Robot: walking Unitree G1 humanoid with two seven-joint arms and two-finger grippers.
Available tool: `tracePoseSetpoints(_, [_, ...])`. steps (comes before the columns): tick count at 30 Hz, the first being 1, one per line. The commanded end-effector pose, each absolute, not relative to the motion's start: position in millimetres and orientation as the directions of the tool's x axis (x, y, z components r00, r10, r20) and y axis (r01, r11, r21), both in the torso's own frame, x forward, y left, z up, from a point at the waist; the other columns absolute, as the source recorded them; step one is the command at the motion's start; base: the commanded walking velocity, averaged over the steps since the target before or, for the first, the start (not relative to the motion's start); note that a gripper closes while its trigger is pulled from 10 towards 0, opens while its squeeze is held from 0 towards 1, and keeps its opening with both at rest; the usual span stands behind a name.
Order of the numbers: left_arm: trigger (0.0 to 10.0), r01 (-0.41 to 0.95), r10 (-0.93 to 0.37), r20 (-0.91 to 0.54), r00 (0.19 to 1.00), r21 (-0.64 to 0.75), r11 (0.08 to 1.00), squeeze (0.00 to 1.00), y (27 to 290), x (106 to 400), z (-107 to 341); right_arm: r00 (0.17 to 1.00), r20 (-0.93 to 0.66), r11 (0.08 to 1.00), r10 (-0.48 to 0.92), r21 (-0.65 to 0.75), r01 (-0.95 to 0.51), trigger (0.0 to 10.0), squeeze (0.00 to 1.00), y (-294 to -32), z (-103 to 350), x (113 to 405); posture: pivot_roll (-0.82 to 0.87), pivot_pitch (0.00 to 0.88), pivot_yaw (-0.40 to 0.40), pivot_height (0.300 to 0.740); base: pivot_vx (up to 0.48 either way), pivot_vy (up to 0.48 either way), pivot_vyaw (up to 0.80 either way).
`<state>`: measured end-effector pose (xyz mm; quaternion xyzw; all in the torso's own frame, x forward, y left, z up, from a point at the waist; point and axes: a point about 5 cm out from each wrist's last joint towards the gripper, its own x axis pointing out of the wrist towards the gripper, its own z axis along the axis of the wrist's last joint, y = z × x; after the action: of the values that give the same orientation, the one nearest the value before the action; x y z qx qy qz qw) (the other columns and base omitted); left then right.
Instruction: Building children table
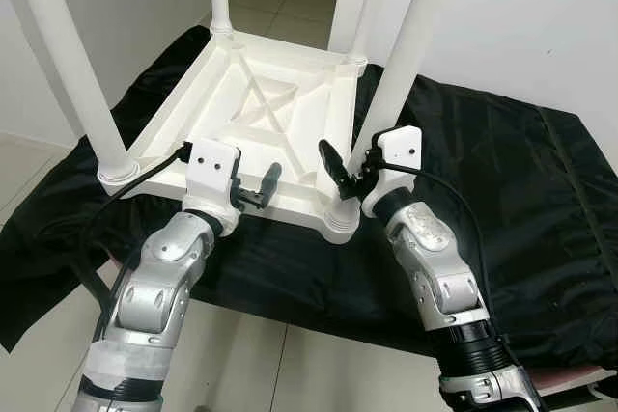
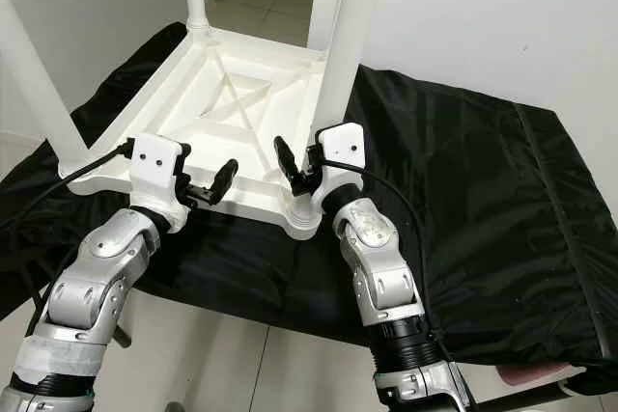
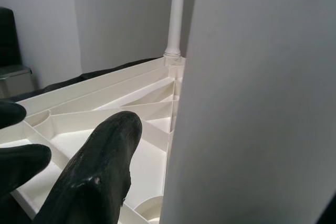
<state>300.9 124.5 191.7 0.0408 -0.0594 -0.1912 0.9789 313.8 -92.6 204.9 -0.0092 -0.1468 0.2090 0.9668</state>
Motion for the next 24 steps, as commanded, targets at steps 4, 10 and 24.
tracePoseSetpoints(4, [10.0, 0.498, -0.509, 0.082, 0.857, 0.127, 0.858, 0.0, 108.9, 291.0, 189.9, 0.878, 0.287, 0.924, 0.383, -0.105, -0.369, 10.0, 0.0, -92.4, 208.1, 316.0, 0.04, 0.029, -0.116, 0.74, 0.0, 0.0, 0.0])
tracePoseSetpoints(10, [10.0, 0.633, -0.646, 0.061, 0.761, 0.152, 0.759, 0.0, 91.1, 273.6, 189.2, 0.926, 0.251, 0.959, 0.283, -0.041, -0.282, 10.0, 0.0, -92.9, 200.0, 317.1, 0.04, 0.027, -0.114, 0.74, 0.0, 0.0, 0.0])
tracePoseSetpoints(24, [10.0, 0.644, -0.657, 0.058, 0.752, 0.152, 0.75, 0.0, 90.3, 272.8, 190.9, 0.937, 0.205, 0.956, 0.282, 0.017, -0.292, 10.0, 0.0, -83.1, 189.0, 320.3, 0.04, 0.014, -0.112, 0.74, 0.0, 0.0, 0.0])
